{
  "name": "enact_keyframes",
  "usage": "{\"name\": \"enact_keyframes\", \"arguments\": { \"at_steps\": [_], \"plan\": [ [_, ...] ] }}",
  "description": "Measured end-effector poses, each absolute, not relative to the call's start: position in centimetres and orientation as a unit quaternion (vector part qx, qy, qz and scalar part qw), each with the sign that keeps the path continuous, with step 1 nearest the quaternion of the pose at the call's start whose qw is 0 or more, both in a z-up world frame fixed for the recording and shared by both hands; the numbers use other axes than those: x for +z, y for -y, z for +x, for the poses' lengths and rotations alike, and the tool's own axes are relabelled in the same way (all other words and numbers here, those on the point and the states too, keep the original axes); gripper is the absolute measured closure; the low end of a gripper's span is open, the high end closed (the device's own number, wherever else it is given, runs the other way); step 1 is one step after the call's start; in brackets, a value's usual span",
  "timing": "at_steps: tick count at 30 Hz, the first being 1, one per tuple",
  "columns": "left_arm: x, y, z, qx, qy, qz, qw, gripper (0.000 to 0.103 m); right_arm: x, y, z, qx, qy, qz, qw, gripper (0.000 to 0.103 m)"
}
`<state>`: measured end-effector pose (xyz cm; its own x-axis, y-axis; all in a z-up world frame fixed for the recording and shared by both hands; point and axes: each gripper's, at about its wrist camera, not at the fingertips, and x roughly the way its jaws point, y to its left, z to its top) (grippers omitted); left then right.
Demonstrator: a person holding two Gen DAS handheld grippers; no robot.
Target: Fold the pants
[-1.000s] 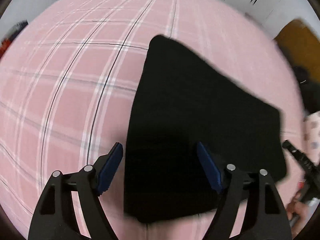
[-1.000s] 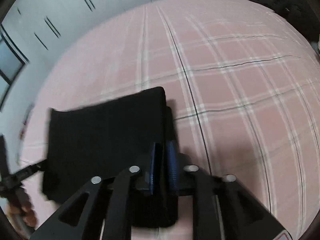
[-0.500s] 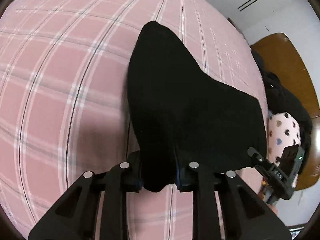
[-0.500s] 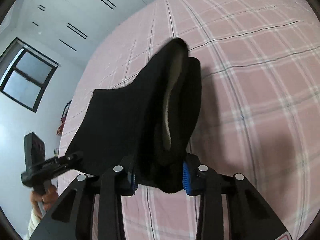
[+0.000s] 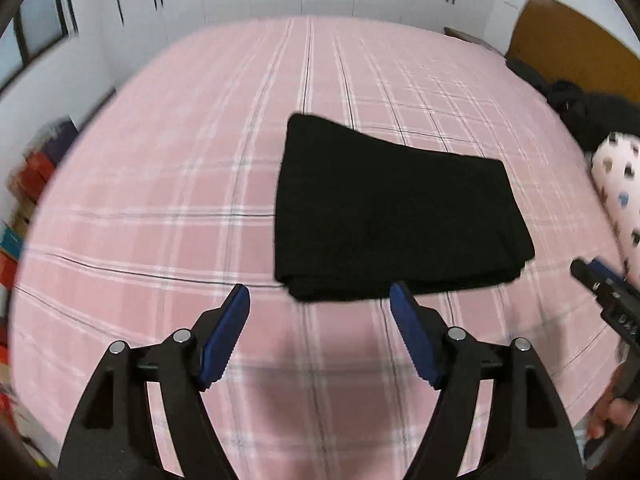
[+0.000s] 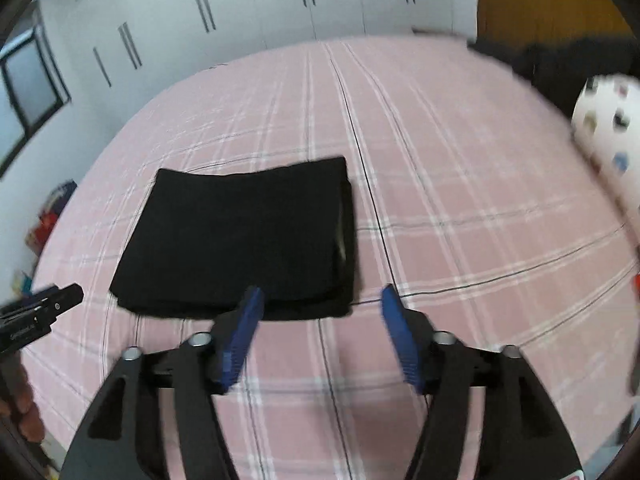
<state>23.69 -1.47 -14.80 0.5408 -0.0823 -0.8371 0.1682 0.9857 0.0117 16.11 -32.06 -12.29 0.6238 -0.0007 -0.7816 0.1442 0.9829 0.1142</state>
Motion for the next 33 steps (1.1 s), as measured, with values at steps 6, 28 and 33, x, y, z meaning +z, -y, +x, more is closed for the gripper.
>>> {"name": "enact_keyframes", "arguments": {
  "at_steps": [6, 28, 33],
  "plan": [
    [-11.5, 1.6, 17.3, -0.080, -0.441, 0.049, 0.893, 0.026, -10.0, 26.1, 15.8, -0.033, -0.408, 0.059, 0.911, 0.027],
    [-9.1, 0.1, 4.5, -0.045, -0.390, 0.048, 0.918, 0.010, -9.4, 24.3, 3.4, -0.042, -0.392, 0.068, 0.916, 0.022],
    [-9.7, 0.0, 3.5, -0.043, -0.401, 0.043, 0.914, 0.009, -9.8, 23.9, 2.6, -0.038, -0.396, 0.059, 0.916, 0.022]
  ]
}}
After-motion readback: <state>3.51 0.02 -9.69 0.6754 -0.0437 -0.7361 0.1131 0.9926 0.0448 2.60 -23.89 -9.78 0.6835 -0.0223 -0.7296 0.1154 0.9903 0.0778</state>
